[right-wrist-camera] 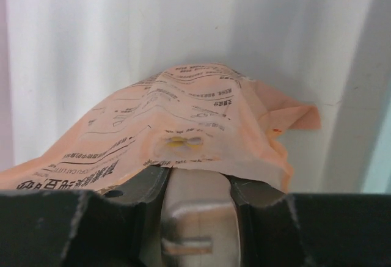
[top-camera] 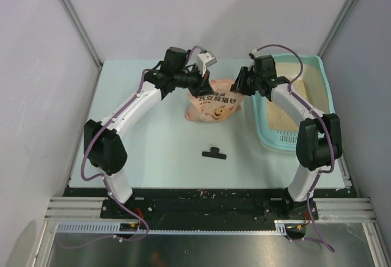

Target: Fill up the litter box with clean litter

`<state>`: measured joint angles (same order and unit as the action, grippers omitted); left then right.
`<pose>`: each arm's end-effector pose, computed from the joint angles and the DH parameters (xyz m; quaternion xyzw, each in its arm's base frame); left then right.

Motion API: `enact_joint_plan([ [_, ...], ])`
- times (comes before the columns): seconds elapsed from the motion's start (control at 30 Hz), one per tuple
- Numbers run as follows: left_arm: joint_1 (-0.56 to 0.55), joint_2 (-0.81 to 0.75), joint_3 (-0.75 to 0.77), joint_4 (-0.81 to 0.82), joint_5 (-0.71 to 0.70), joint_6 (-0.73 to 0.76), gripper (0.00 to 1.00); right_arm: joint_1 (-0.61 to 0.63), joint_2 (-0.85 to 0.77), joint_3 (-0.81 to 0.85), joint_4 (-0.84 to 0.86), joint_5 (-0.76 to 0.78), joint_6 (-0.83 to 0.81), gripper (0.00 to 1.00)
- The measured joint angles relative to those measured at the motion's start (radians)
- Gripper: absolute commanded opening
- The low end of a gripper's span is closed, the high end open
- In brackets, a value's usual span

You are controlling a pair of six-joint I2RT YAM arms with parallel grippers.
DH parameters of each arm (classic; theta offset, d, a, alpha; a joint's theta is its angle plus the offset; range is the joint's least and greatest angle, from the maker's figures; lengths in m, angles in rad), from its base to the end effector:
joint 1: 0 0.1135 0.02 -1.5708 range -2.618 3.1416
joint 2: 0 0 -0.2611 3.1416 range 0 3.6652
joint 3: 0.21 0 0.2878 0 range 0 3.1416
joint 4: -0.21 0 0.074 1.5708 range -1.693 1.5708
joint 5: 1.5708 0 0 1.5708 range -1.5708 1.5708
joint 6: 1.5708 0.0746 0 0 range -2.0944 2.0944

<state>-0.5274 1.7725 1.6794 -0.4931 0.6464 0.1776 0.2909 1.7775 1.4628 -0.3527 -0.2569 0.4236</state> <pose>0.3830 -0.2751 0.3290 0.4294 0.7324 -0.3536 0.3926 0.4492 0.1543 0.2485 0.0034 0.8940 0.2594 0.3653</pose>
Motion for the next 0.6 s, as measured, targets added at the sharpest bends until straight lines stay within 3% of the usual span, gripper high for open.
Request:
enact_joint_plan([
  [0.6,-0.007,-0.014,-0.001,-0.012,-0.093,0.088,0.00,-0.171,0.065,-0.090,0.345,-0.494,0.394,0.00],
])
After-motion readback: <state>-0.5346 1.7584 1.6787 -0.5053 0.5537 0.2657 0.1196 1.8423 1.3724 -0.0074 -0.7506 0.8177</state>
